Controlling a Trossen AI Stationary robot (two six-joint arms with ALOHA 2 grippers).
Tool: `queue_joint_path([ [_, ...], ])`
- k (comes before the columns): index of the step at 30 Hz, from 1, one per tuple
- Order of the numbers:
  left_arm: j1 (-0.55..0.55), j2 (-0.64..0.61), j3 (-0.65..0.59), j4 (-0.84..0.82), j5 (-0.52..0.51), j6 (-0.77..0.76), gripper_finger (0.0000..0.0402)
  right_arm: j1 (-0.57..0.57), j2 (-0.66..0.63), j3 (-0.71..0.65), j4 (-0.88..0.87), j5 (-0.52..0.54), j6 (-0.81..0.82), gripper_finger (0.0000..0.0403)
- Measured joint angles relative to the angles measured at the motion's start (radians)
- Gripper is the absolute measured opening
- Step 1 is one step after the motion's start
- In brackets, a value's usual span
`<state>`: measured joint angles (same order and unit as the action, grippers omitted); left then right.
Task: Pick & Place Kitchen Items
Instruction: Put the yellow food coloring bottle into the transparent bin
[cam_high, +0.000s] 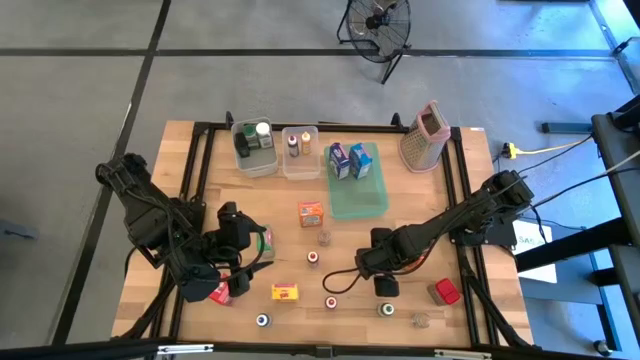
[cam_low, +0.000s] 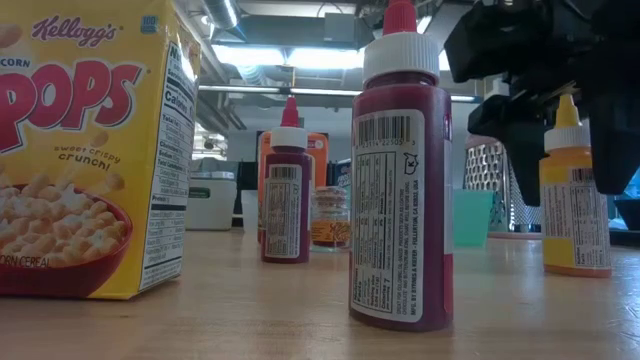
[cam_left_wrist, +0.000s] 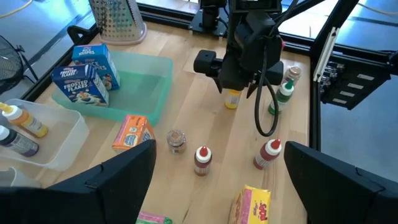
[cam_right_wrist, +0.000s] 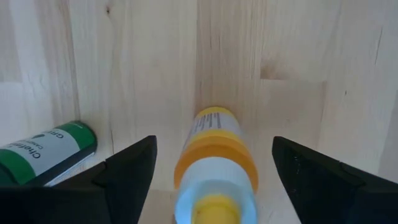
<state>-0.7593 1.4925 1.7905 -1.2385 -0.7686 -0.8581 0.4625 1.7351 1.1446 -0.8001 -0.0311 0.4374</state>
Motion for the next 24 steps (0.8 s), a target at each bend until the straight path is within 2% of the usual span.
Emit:
queue_joint_path([
  [16,0.000,0.000,0.000,0.000,0.000,-0.009,0.0349,-0.024,-0.001,0.000,-0.002,0.000,0.000,0.0148],
  [20,0.000,0.000,0.000,0.000,0.000,-0.011,0.0349,-0.024,-0.001,0.000,-0.002,0.000,0.000,0.0141],
  [24,0.000,0.000,0.000,0.000,0.000,-0.012,0.0349,-0.024,-0.001,0.000,-0.003,-0.010,-0.001,0.0155],
])
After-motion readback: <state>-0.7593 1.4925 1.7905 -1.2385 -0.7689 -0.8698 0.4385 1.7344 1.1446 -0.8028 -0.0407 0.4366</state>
